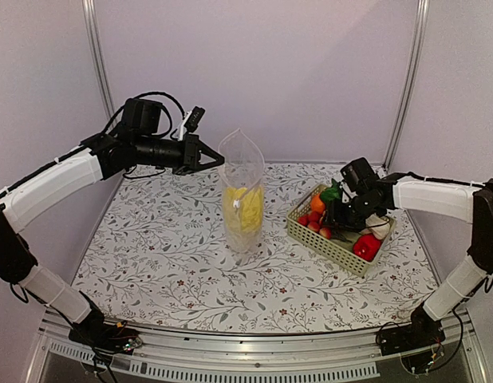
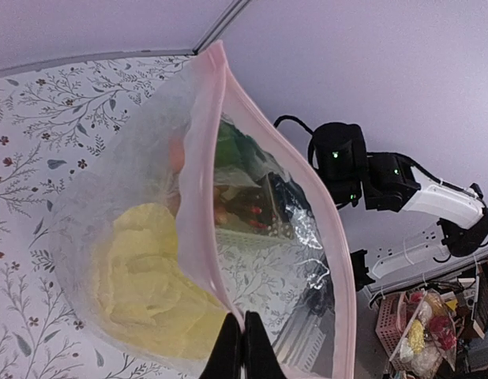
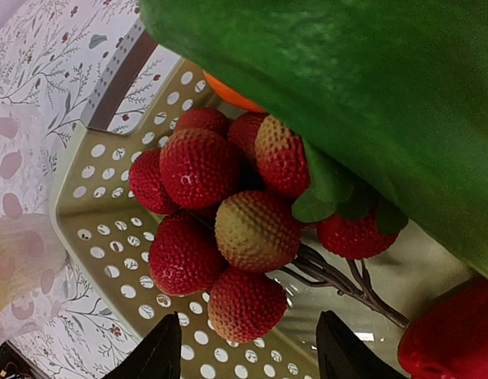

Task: Place the food in the zip-top bag and seal the zipper
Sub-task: Pick up the fake fruit from the bin.

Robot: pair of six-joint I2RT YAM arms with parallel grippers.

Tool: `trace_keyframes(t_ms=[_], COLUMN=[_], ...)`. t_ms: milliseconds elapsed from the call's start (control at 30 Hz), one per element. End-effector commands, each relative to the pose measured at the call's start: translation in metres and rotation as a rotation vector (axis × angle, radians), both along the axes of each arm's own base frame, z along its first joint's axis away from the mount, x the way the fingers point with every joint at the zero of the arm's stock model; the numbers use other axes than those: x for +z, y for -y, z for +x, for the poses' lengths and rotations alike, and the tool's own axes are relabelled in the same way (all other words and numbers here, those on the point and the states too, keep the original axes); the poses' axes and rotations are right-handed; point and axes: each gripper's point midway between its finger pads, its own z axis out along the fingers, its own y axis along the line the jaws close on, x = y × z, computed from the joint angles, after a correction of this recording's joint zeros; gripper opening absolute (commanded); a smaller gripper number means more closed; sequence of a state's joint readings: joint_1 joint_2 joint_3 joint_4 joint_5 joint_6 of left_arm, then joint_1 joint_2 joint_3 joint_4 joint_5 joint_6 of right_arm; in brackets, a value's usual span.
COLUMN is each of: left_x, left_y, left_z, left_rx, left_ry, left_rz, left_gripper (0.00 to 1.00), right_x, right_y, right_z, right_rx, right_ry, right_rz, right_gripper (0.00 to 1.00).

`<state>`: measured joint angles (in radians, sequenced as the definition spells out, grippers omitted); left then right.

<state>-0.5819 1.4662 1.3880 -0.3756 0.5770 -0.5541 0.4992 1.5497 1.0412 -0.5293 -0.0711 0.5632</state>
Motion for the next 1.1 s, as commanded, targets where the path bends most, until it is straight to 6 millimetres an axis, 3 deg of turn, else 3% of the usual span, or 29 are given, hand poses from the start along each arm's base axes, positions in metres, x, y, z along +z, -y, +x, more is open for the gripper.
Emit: trace_keyframes(t_ms=[0,233,400,533,667,800,1067], left_x=[0.0,0.002,0.002,0.002,0.0,0.0,0.006], left_y=[-0.002,-0.002,-0.002,-0.003,-0.002,0.001,0.006], left_z=[0.004,0.004,0.004,0.005,0.007,0.01,0.011], left_rx=[0.001,-0.004,0.0,0.004,0.003,-0.002,-0.017], left_ry=[0.009,0.01,0.011,0.012,0.009,0.008,0.012], left_rz=[-0.014,-0.016,-0.014,-0.008,-0.005,-0.01,-0.032], left_gripper=[0.0,0.0,0.0,0.0,0.0,0.0,0.0], right_x=[-0.004,-0.023,-0.043,-0.037,0.0,0.06,0.164], right_y=[-0.013,-0.001,0.002,0.005,0.009,0.014,0.025], right_z=[0.021,0.044,0.048,0.048,0.047,0.041,0.018], right_rx=[-0.007,-0.057,-0.071,-0.083,-0.095,-0.095,-0.084], right_ry=[0.052,0.085,0.067,0.085,0.158,0.273,0.471], right_rz=[-0.027,-0.166,-0.218,-0.212,-0.189,-0.131,-0.021], right_gripper=[0.57,0.51,0.41,0.31,0.19,0.11,0.1])
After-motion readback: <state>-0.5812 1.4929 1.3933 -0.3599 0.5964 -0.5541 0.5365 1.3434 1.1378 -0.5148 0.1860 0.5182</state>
